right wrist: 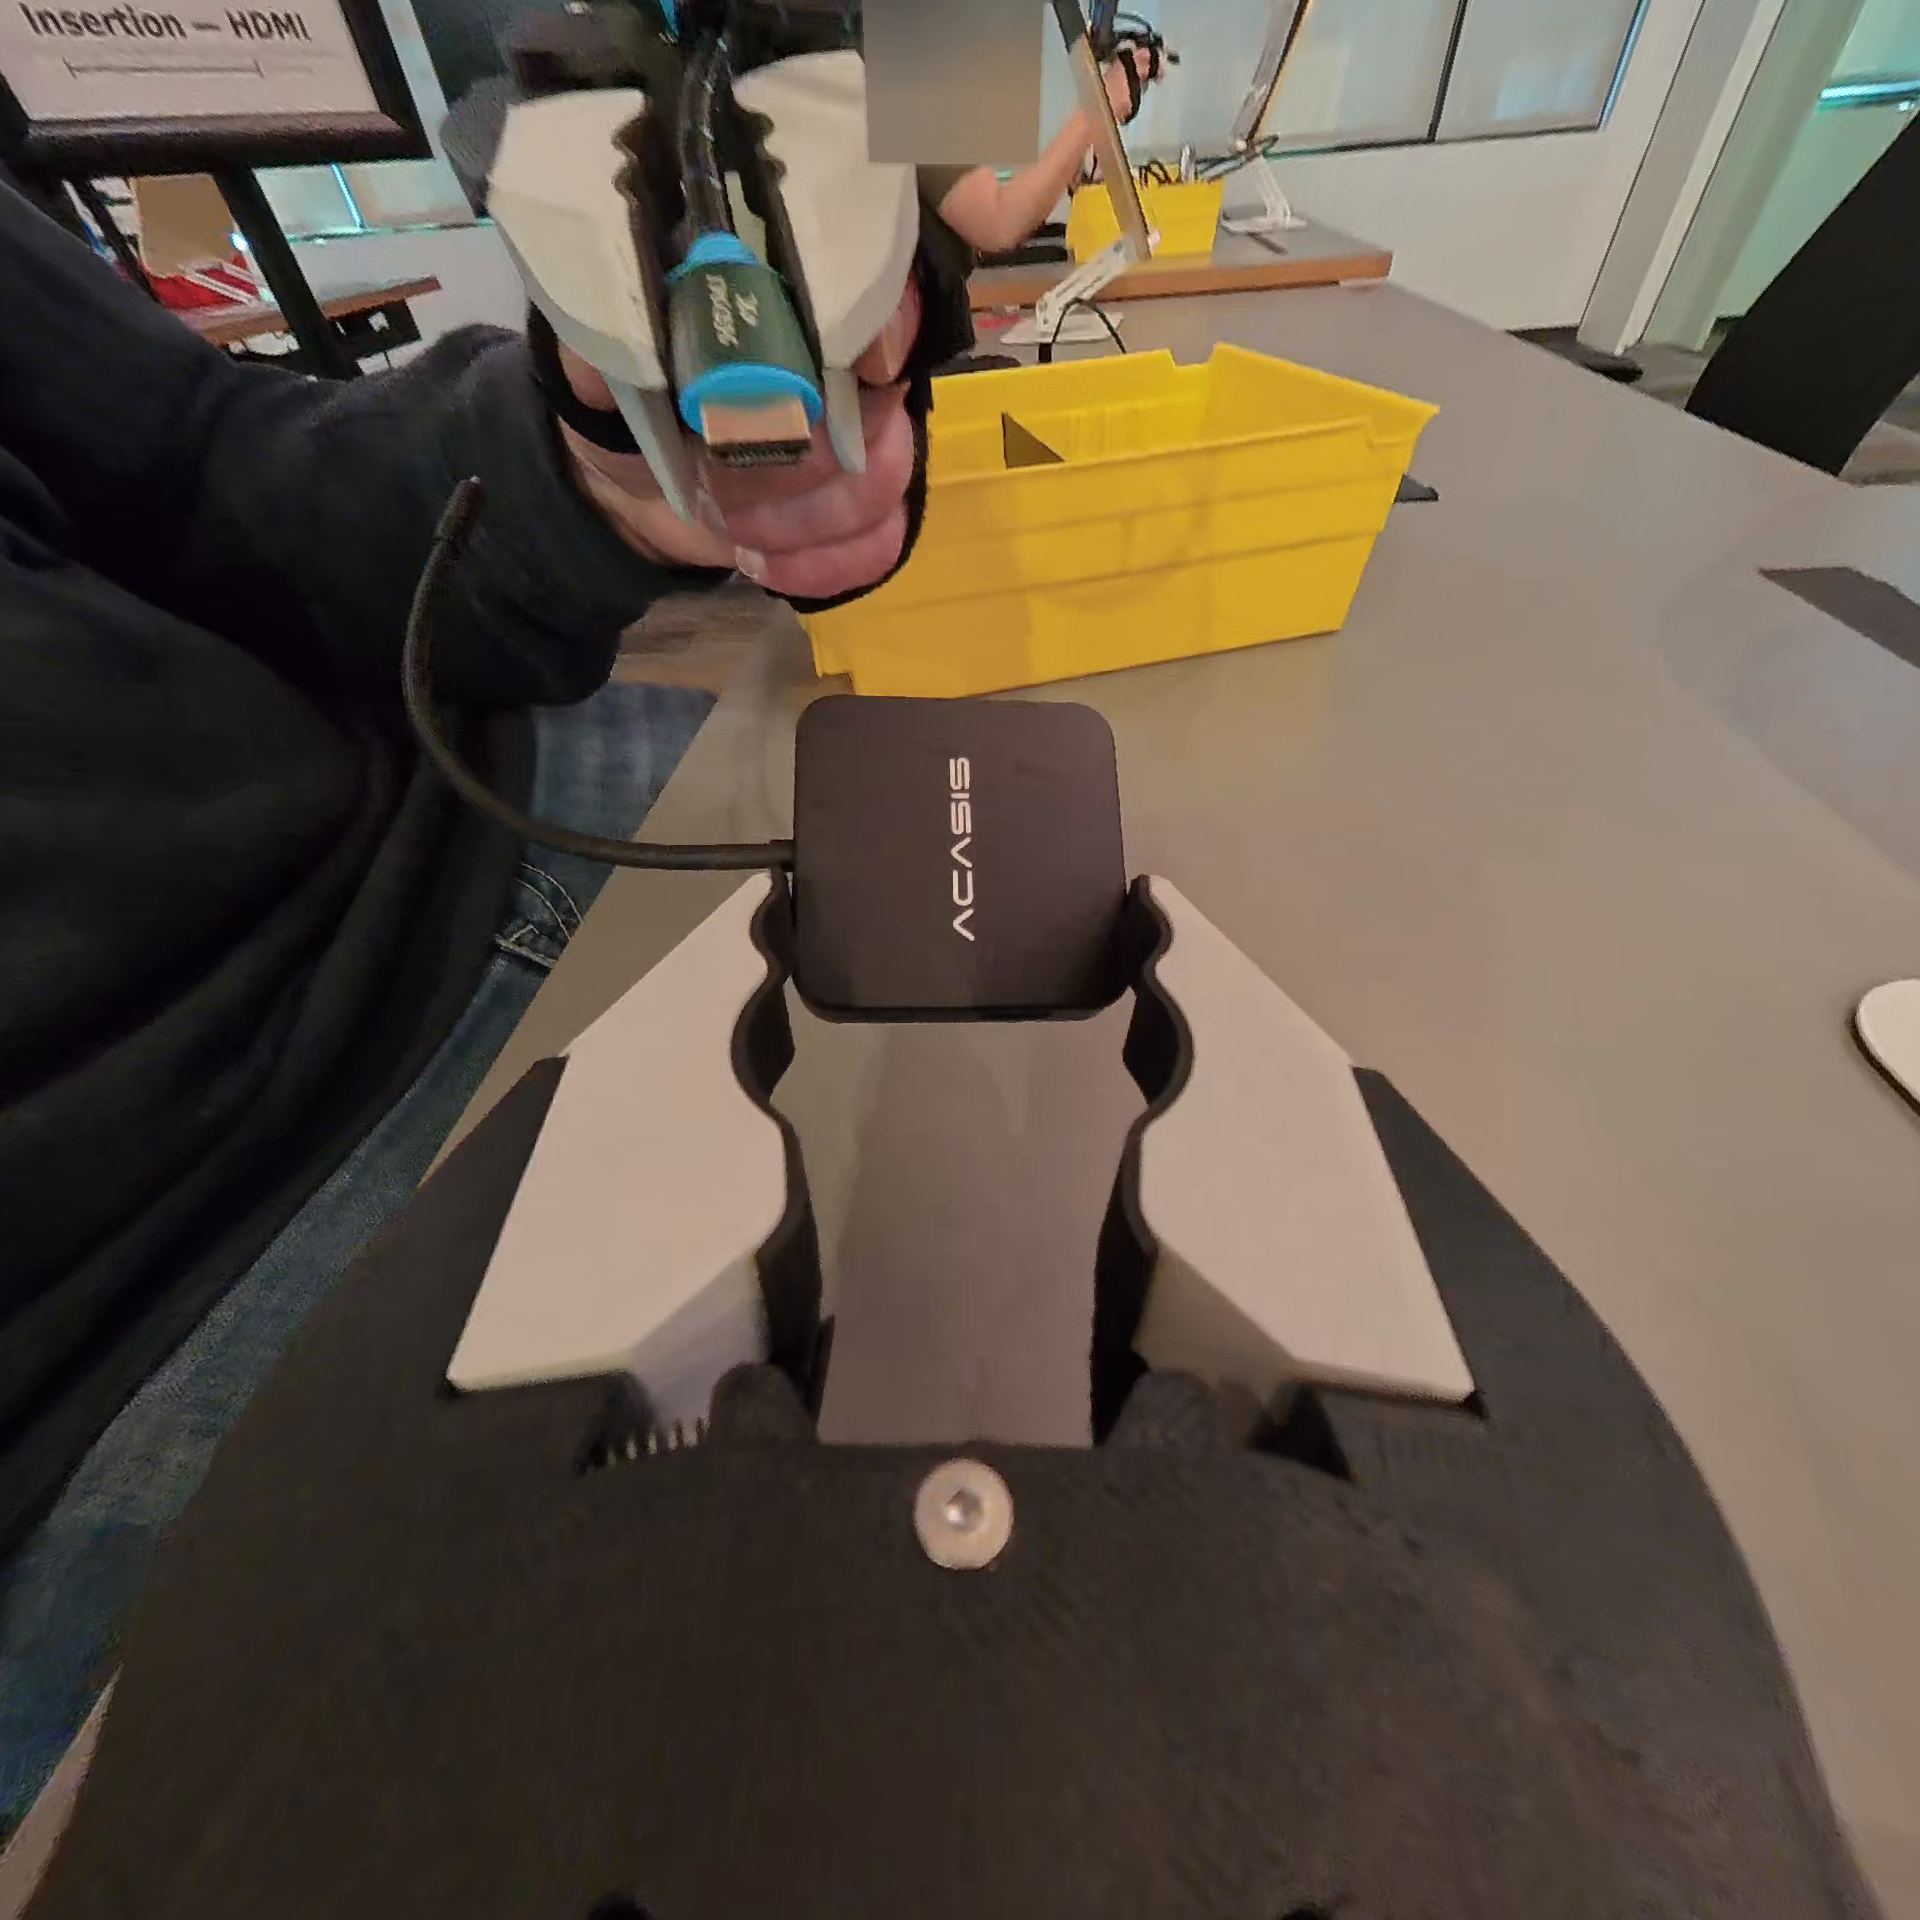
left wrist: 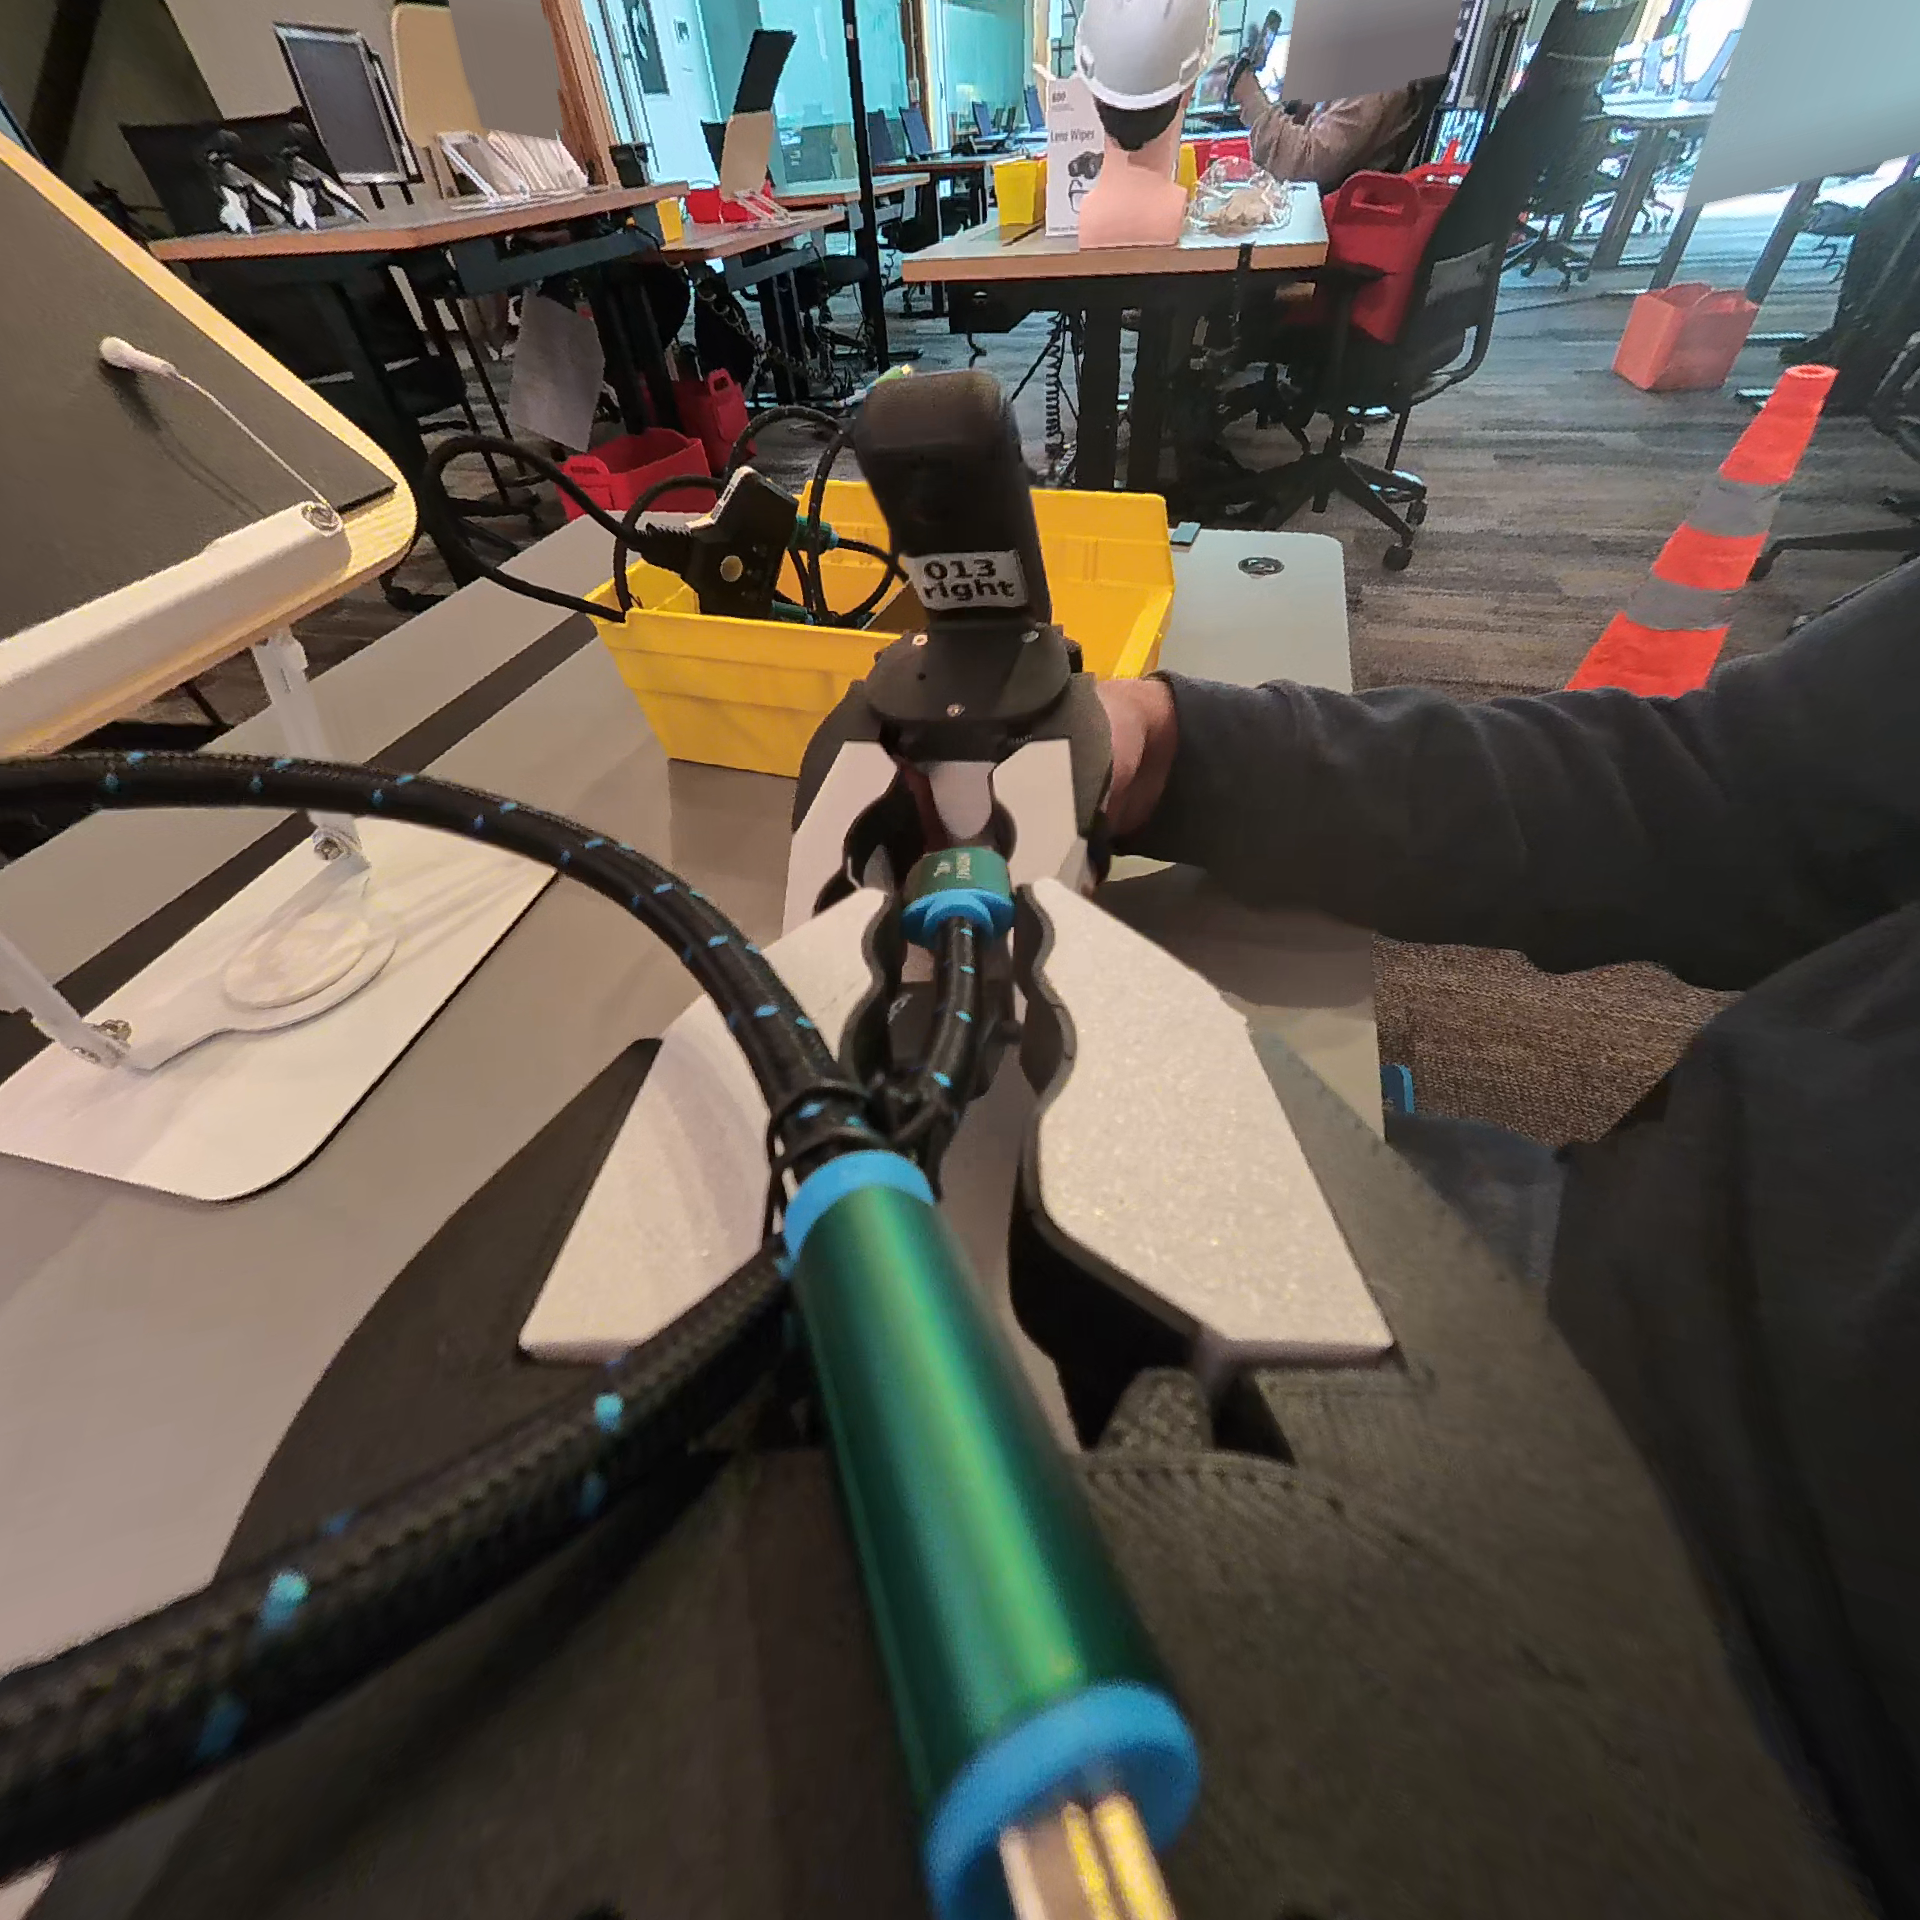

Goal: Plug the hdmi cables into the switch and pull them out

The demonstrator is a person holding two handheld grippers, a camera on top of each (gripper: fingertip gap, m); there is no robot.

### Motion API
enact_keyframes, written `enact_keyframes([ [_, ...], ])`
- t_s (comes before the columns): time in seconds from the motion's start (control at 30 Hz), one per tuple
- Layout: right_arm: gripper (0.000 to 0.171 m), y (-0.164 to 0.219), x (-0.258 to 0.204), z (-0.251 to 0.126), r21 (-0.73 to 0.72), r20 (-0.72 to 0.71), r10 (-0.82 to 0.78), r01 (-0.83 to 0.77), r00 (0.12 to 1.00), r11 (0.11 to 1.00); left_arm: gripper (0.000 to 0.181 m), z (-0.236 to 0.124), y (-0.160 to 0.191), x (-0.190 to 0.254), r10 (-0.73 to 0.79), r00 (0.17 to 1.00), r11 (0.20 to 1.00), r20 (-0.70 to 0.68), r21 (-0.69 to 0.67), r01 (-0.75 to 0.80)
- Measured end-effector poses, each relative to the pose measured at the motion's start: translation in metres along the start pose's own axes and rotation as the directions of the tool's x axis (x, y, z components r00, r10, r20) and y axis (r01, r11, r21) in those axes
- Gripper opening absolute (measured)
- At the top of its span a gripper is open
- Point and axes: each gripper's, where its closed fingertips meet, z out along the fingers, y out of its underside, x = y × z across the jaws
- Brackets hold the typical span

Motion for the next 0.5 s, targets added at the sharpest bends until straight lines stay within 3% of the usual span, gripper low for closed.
enact_keyframes([
  [0.5, 0.062, -0.019, -0.007, -0.008, 0.109, 0.026, -0.012, 0.009, 1.0, 0.994, 0.02, -0.002, 0.009, -0.015, -0.039, 0.999, 0.999, 0.037, -0.008, 0.04],
])
